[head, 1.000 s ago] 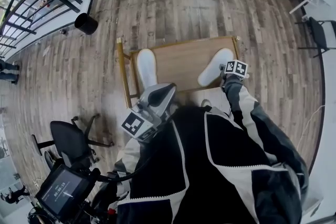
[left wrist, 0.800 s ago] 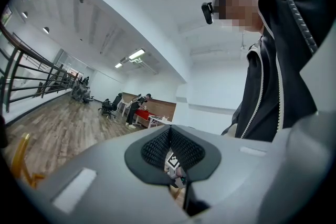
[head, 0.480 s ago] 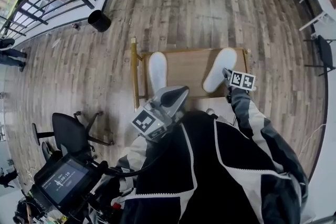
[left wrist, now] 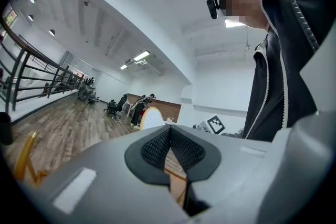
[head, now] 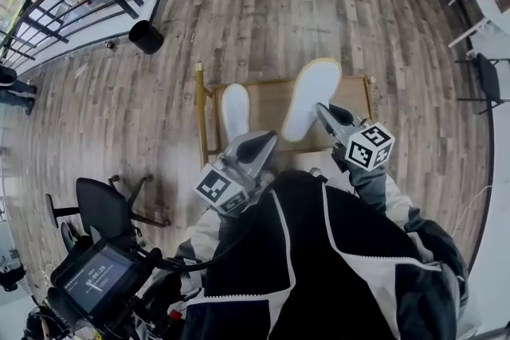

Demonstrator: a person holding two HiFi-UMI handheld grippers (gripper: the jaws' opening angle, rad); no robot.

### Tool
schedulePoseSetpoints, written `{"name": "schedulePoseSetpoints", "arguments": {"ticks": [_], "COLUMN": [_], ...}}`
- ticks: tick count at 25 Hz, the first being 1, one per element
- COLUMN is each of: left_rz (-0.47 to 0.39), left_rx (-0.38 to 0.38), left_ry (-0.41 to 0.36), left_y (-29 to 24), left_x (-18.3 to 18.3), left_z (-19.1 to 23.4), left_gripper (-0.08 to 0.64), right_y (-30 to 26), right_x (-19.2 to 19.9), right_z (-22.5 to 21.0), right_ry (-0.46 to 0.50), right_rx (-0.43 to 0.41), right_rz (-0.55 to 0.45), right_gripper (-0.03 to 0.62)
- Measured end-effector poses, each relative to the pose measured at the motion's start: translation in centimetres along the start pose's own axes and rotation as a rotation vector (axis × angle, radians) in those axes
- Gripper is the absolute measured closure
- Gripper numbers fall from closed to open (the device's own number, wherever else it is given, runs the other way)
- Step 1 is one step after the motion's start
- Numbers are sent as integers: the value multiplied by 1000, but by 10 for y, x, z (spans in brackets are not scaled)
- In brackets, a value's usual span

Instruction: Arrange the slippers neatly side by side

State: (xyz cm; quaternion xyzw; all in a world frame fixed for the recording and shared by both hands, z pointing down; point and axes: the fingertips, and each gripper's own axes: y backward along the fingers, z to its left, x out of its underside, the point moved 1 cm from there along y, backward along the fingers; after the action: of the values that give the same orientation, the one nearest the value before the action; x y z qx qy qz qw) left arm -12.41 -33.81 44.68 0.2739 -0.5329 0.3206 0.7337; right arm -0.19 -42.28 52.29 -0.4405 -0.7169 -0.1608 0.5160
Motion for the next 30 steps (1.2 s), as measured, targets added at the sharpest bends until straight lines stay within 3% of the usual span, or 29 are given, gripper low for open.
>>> {"name": "schedulePoseSetpoints", "arguments": {"ticks": [3,9,23,30], "left_rz": [-2,14,-2,6], "left_rx": [-20,-29,-44,-79], "left_ry": [-12,-23,-31,-14], "left_y": [2,-1,7,27], "left_x": [-2,1,3,-7], "left_z": [4,2,10,2], "left_gripper": [540,540,540,540], "right_y": [14,42,20,-15], "right_x": [-25,-36,-17,4], "right_z": [38,67,60,62], "right_ry": [46,150,118,168], "right_rx": [-84,-70,-78,-86], "right_rz": [-62,-87,-44,52], "right_gripper": [566,566,565,566]}}
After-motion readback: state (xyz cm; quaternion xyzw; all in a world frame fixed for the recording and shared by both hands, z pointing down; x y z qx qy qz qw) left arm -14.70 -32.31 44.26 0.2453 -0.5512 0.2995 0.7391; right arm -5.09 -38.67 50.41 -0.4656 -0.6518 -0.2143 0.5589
